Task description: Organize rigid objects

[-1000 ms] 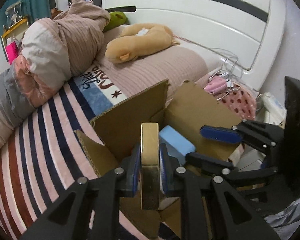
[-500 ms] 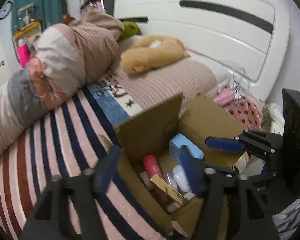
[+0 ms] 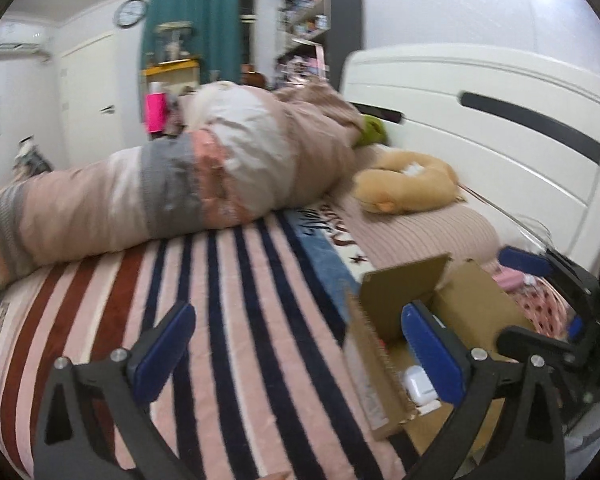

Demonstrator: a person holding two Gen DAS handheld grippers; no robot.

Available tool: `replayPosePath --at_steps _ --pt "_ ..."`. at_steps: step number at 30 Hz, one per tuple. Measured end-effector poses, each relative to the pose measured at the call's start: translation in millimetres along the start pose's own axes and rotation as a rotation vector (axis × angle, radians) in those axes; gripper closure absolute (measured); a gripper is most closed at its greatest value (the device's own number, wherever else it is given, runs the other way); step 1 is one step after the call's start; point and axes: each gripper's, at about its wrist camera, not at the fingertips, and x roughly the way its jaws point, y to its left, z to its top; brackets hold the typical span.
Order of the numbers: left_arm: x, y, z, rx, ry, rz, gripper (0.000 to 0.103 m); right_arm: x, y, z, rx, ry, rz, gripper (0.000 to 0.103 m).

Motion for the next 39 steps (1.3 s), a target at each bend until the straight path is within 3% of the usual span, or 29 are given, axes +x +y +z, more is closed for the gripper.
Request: replayPosePath --at_steps 5,39 --pt "-4.7 17.8 -13.4 -0.067 0.002 0.045 0.001 5.7 4.9 -4.7 0.024 0.0 0.066 0.0" --pt "-17.6 28.9 -22.1 -0.095 -0.019 0.061 0.001 11.4 19.4 -8.1 0.045 0.013 0.033 0.0"
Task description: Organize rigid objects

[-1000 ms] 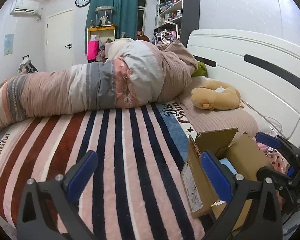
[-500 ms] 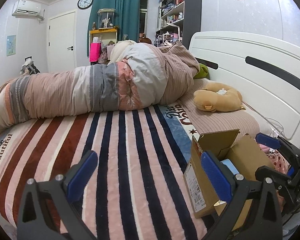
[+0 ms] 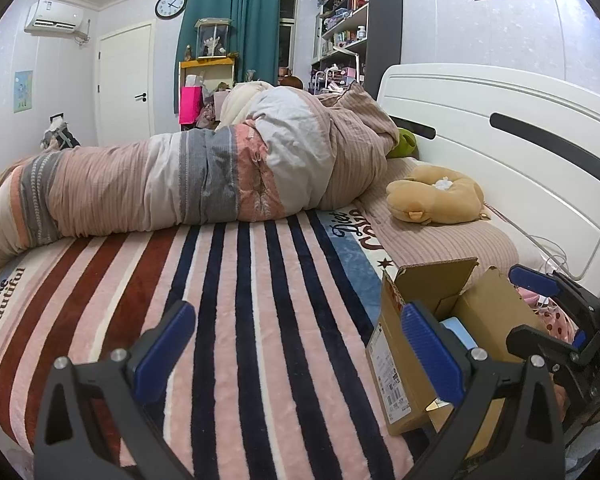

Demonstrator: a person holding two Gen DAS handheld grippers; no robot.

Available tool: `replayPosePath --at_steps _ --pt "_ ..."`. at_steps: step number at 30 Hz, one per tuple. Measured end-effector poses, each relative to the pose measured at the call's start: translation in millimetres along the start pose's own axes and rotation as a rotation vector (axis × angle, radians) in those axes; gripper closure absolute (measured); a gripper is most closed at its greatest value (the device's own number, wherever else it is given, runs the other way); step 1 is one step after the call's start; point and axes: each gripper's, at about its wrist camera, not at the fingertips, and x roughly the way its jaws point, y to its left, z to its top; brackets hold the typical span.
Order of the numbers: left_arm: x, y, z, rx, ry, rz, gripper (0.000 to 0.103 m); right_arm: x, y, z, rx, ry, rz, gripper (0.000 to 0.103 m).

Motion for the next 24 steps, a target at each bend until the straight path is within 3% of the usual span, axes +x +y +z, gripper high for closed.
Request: replayPosePath --at_steps 24 --pt "-1.4 -4.4 -0.4 0.008 -0.001 0.0 0.001 -0.7 7.7 -0.5 0.02 0.005 -0.032 0.0"
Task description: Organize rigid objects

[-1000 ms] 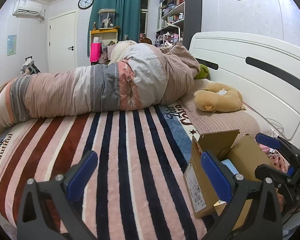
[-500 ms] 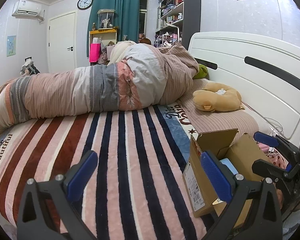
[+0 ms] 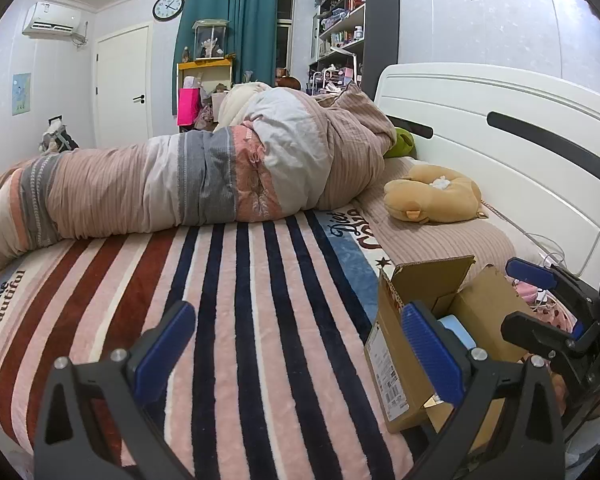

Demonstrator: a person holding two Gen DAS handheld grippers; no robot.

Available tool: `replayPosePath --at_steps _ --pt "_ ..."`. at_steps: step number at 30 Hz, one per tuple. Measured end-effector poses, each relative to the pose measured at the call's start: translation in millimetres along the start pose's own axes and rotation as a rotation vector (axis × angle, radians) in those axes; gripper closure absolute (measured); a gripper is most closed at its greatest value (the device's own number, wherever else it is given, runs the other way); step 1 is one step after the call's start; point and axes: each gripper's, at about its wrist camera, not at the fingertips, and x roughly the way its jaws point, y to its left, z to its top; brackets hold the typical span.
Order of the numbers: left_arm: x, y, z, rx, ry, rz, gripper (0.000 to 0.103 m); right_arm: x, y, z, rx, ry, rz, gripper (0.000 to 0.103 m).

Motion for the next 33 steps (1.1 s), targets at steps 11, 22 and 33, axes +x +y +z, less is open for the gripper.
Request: replayPosePath --at_steps 11,22,33 --pt "-3.0 1.4 0.3 0.009 -0.002 -0.006 0.001 -0.5 -1.0 2.1 -0.001 0.003 0.0 0.0" --pt "-4.2 3.5 0.3 0.008 0.001 -0.005 0.001 -4.6 -1.4 2.4 -0.003 0.002 -0.006 0.0" --pt "-6.3 4.5 -0.2 0.006 -0.001 -0.011 0.001 -11.0 0.8 2.4 -0.005 -0.003 -0.02 0.0"
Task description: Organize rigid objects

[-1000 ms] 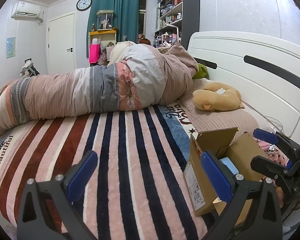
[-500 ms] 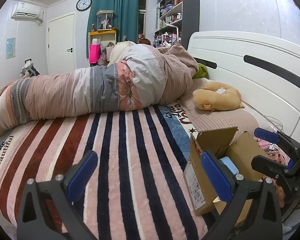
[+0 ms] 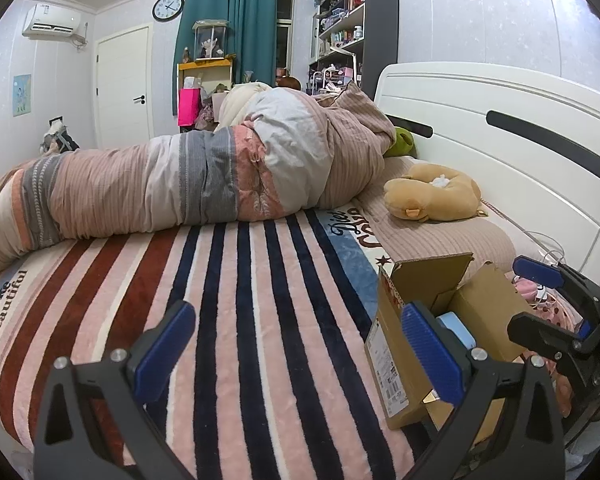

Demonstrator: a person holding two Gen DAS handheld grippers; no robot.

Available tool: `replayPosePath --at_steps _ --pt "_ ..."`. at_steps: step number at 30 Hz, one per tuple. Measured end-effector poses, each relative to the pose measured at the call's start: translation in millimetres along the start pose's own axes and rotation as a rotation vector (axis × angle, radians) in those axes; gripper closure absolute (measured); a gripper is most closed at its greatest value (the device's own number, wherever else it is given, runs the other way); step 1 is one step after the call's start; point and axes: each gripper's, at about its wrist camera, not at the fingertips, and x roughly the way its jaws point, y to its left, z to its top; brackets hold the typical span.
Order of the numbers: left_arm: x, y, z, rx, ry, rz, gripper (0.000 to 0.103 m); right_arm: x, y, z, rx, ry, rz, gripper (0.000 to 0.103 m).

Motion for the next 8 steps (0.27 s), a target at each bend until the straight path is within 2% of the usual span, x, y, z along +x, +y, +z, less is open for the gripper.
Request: replayPosePath --at_steps 8 --pt "-0.5 1.4 -0.6 0.005 0.002 0.003 0.001 -1.5 -0.4 -0.6 -0.003 0.003 0.002 0.0"
